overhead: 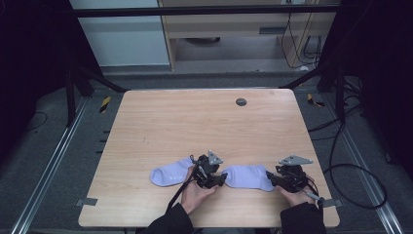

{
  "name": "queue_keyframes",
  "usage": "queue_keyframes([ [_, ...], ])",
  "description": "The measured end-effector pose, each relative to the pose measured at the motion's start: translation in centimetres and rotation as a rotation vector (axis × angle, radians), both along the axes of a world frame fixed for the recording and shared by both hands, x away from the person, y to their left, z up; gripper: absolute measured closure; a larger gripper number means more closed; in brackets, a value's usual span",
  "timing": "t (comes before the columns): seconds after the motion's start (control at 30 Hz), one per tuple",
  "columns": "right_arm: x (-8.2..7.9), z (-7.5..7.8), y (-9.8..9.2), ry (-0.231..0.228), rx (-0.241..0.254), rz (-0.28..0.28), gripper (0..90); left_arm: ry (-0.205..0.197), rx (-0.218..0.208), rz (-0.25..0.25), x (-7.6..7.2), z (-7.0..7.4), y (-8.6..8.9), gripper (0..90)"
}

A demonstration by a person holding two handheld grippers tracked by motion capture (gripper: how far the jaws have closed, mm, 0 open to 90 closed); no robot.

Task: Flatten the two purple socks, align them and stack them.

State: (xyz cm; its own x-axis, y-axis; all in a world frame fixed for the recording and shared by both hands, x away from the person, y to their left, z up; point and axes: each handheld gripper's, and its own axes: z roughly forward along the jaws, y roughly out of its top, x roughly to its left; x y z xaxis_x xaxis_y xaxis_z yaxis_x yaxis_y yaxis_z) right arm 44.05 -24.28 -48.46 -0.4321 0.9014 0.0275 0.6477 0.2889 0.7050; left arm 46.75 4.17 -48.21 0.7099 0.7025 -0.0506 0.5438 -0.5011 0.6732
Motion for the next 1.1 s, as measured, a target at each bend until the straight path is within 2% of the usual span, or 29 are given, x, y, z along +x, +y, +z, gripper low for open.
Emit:
queue_keyframes([
  [0.2,0.1,-0.6,0.0,0.022,-0.031,0.008,60.3,0.026,-0.003,0.000,0.3,-0.7,-0.5,63.2],
  [0.27,0.2,-0.7,0.1,0.028,-0.045,0.013,65.9,0.028,0.008,-0.003,0.3,-0.9,-0.8,70.6],
  [0.3,0.2,-0.7,0.1,0.028,-0.045,0.013,65.9,0.028,0.008,-0.003,0.3,-0.9,-0.8,72.5],
  [0.33,0.3,-0.8,0.1,0.031,-0.052,0.014,68.3,0.028,0.009,-0.007,0.3,-0.9,-0.9,72.5],
  [0.4,0.3,-0.9,0.1,0.044,-0.042,0.018,77.2,0.035,0.002,-0.007,0.3,-0.9,-0.9,81.5],
  [0.43,0.3,-0.9,0.1,0.044,-0.042,0.018,77.2,0.034,0.003,-0.007,0.2,-0.9,-1.0,81.5],
  [0.5,0.2,-0.8,0.2,0.057,-0.034,0.016,84.2,0.038,0.005,-0.010,0.2,-0.9,-0.9,87.0],
  [0.6,0.2,-0.6,0.5,0.056,-0.045,0.019,86.4,0.047,-0.003,-0.023,0.1,-0.7,-0.7,88.5],
  [0.67,0.1,-0.2,0.6,0.052,-0.021,0.025,86.5,0.047,-0.014,-0.028,-0.1,-0.5,-0.5,88.7],
  [0.83,-0.6,1.3,1.1,0.008,0.016,0.050,86.6,0.055,-0.036,-0.035,-0.7,0.3,0.7,88.8],
  [0.93,-1.0,1.9,1.8,-0.008,0.027,0.076,86.7,0.058,-0.031,-0.043,-1.2,0.8,1.5,88.8],
  [1.1,-1.7,2.3,3.1,-0.005,0.038,0.117,86.7,0.062,-0.014,-0.047,-2.1,1.5,3.0,88.8],
])
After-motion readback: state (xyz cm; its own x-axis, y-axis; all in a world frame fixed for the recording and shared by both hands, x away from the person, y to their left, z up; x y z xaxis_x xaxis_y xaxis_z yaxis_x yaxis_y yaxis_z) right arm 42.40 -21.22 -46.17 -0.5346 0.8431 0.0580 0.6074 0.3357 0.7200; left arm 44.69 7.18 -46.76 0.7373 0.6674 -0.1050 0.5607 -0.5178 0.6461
